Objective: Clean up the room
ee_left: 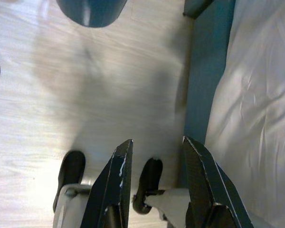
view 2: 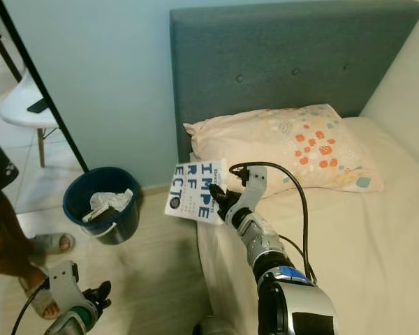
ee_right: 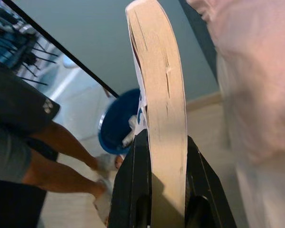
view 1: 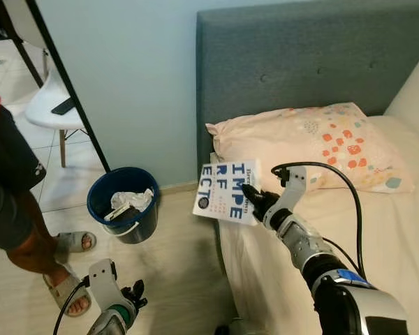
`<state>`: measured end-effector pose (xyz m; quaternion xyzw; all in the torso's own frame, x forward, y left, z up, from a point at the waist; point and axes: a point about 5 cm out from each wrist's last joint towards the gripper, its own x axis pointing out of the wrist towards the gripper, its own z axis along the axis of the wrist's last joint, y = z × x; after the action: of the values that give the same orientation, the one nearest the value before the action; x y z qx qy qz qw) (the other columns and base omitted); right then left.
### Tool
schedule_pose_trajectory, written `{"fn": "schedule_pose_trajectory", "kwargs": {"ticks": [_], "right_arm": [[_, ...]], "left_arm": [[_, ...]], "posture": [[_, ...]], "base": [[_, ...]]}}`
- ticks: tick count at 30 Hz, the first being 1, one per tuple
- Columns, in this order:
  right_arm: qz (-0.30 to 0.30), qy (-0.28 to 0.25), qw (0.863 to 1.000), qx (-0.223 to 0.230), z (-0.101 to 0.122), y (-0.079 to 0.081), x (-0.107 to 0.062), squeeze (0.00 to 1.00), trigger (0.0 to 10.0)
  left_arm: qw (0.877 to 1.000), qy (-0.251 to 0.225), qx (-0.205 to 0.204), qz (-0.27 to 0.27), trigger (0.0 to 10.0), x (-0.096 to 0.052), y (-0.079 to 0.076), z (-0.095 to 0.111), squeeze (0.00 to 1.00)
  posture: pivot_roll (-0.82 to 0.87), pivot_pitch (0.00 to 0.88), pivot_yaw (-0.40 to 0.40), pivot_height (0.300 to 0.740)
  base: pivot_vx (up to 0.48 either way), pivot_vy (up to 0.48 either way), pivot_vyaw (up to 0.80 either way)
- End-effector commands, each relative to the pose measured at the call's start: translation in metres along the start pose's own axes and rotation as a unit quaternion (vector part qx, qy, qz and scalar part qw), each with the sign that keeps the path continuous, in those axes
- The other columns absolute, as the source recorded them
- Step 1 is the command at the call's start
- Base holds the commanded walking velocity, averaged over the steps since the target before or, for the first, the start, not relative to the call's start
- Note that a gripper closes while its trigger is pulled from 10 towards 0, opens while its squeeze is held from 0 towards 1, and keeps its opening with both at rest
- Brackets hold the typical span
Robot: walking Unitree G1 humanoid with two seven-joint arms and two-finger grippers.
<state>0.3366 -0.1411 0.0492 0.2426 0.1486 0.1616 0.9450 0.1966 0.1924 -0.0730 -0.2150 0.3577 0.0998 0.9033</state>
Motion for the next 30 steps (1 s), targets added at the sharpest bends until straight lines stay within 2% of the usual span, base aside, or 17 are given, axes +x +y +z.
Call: {"fn": "schedule_pose_trajectory", "kwargs": {"ticks": [1, 5, 6, 8, 11, 13, 20, 30], "right_arm": [[-0.010, 0.004, 1.000, -0.001, -0.002, -0.003, -0.001, 0.00, 10.0], [-0.047, 0.017, 0.999, 0.005, -0.007, -0.010, -0.005, 0.00, 10.0], [-0.077, 0.025, 0.997, 0.015, -0.011, -0.017, -0.009, 0.00, 10.0], [-0.077, 0.025, 0.997, 0.015, -0.011, -0.017, -0.009, 0.00, 10.0], [-0.143, 0.031, 0.988, 0.043, -0.019, -0.036, -0.022, 0.00, 10.0], [-0.151, 0.028, 0.987, 0.046, -0.019, -0.039, -0.024, 0.00, 10.0], [-0.138, 0.015, 0.989, 0.054, -0.014, -0.037, -0.022, 0.00, 10.0], [-0.117, -0.014, 0.990, 0.075, 0.001, -0.025, -0.010, 0.00, 10.0]], "left_arm": [[1.000, 0.011, 0.005, 0.005, 10.0, -0.001, 0.003, -0.004, 0.00], [1.000, 0.011, 0.003, 0.005, 10.0, -0.001, 0.003, -0.004, 0.00], [1.000, 0.011, 0.002, 0.005, 10.0, -0.001, 0.002, -0.004, 0.00], [1.000, 0.011, 0.002, 0.005, 10.0, -0.001, 0.002, -0.004, 0.00], [1.000, 0.012, -0.002, 0.005, 10.0, -0.001, 0.002, -0.006, 0.00], [1.000, 0.011, -0.006, 0.003, 10.0, -0.002, 0.001, -0.006, 0.00], [1.000, 0.008, -0.006, 0.000, 10.0, -0.001, 0.001, -0.005, 0.00], [1.000, 0.005, -0.001, 0.006, 10.0, -0.001, 0.002, -0.004, 0.00]], "posture": [[-0.16, 0.000, 0.001, 0.740], [-0.16, 0.000, -0.001, 0.740], [-0.16, 0.000, -0.002, 0.740], [-0.16, 0.000, -0.002, 0.740], [-0.17, 0.000, -0.001, 0.740], [-0.17, 0.000, 0.001, 0.740], [-0.17, 0.000, 0.002, 0.740], [-0.17, 0.000, 0.003, 0.740]], "base": [[0.000, 0.000, 0.00], [0.000, 0.000, 0.00], [0.000, 0.000, -0.44], [0.000, 0.000, -0.44], [0.000, 0.000, -0.59], [0.000, 0.000, -0.31], [0.000, 0.000, 0.00], [0.000, 0.000, 0.00]]}}
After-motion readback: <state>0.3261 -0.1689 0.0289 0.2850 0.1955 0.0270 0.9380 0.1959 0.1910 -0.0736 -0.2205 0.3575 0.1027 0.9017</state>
